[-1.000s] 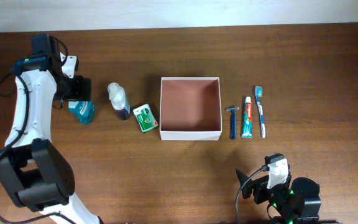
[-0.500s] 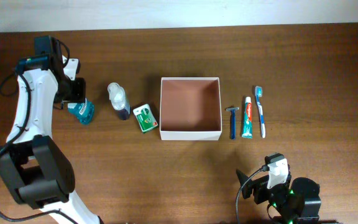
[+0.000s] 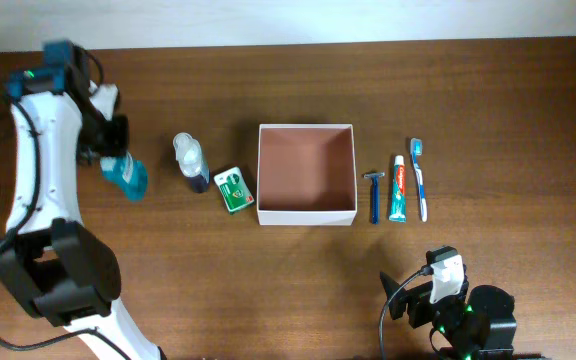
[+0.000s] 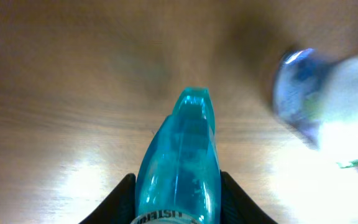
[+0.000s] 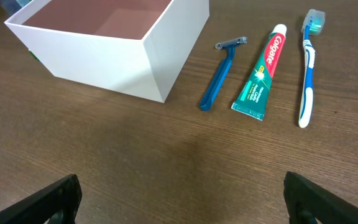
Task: Pack container
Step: 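Lift the mouthwash bottle and place it upright in the white box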
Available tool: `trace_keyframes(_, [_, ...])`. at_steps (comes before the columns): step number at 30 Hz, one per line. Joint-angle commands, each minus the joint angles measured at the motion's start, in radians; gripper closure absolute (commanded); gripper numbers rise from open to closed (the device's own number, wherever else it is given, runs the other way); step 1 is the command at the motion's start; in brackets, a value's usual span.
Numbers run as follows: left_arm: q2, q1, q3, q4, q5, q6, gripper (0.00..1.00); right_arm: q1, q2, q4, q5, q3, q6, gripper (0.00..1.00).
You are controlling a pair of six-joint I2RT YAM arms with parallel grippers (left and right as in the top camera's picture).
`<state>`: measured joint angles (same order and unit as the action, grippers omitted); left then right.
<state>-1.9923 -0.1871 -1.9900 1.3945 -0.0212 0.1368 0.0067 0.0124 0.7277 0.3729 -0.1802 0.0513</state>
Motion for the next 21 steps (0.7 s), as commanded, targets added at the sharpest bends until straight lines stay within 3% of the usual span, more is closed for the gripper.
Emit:
trace_keyframes(1, [0.024,0.03,-0.269,0.083,0.059,-0.035,0.98,0.005,-0.008,-0.002,0.012,0.005,-0.008,0.01])
trace_keyframes(9, [0.024,0.187,-0.657,0.265,0.126,-0.034,0.99,0.005,-0.008,-0.002,0.012,0.005,-0.008,0.01])
trace_keyframes(21, [-0.097,0.597,-0.64,0.212,0.137,-0.053,0.98,0.005,-0.008,-0.002,0.012,0.005,-0.008,0.01])
